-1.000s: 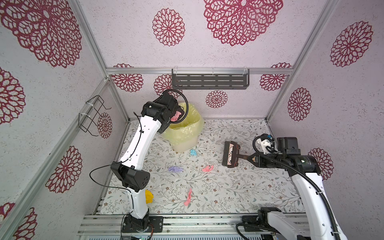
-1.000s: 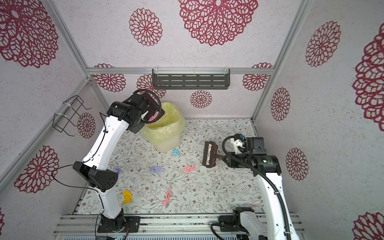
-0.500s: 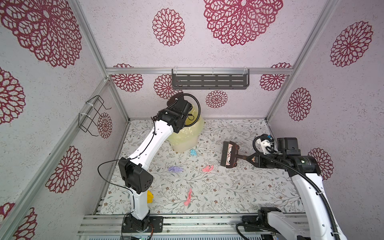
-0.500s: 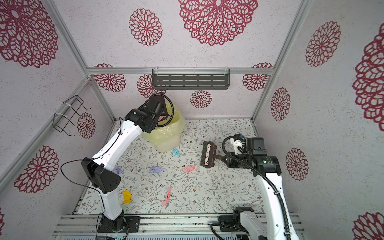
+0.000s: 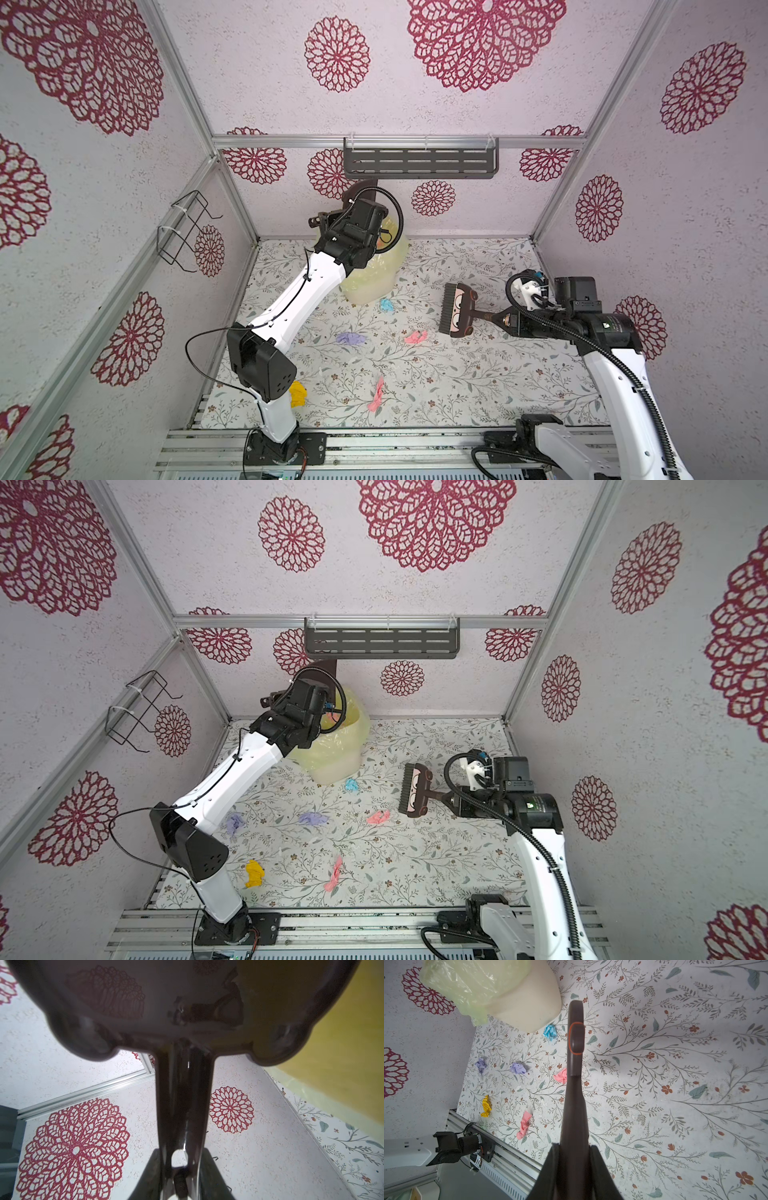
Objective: Sweep away the paper scraps from the table
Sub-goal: 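Tip the dustpan over the yellow-bagged bin with the left gripper, then lower the dustpan to the table with left while right brings brush beside it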
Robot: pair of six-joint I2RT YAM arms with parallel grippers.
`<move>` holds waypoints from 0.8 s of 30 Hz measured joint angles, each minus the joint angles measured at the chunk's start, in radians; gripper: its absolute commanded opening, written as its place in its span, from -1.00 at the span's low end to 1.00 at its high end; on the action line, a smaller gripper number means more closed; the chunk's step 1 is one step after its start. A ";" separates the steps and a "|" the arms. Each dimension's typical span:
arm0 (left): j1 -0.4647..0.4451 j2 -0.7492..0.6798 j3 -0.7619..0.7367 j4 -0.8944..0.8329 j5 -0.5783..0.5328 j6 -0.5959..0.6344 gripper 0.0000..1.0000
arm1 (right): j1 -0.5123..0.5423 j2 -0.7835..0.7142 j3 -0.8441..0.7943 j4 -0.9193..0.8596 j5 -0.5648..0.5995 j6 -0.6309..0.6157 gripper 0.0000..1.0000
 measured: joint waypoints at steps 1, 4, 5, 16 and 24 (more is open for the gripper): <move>0.002 -0.006 0.003 -0.002 -0.004 -0.002 -1.00 | 0.000 0.000 0.000 0.000 -0.003 0.000 -1.00; 0.005 -0.014 0.016 -0.008 -0.007 -0.017 -1.00 | 0.000 0.000 0.000 0.000 -0.007 0.002 -1.00; 0.007 -0.015 0.020 -0.011 -0.009 -0.025 -1.00 | 0.000 0.000 0.000 0.000 -0.008 0.003 -1.00; 0.013 -0.019 0.090 -0.212 0.026 -0.267 -1.00 | 0.000 0.000 -0.032 0.023 -0.049 0.026 -1.00; -0.026 -0.095 0.160 -0.469 0.187 -0.643 -1.00 | 0.074 -0.011 -0.111 0.064 -0.125 0.093 -1.00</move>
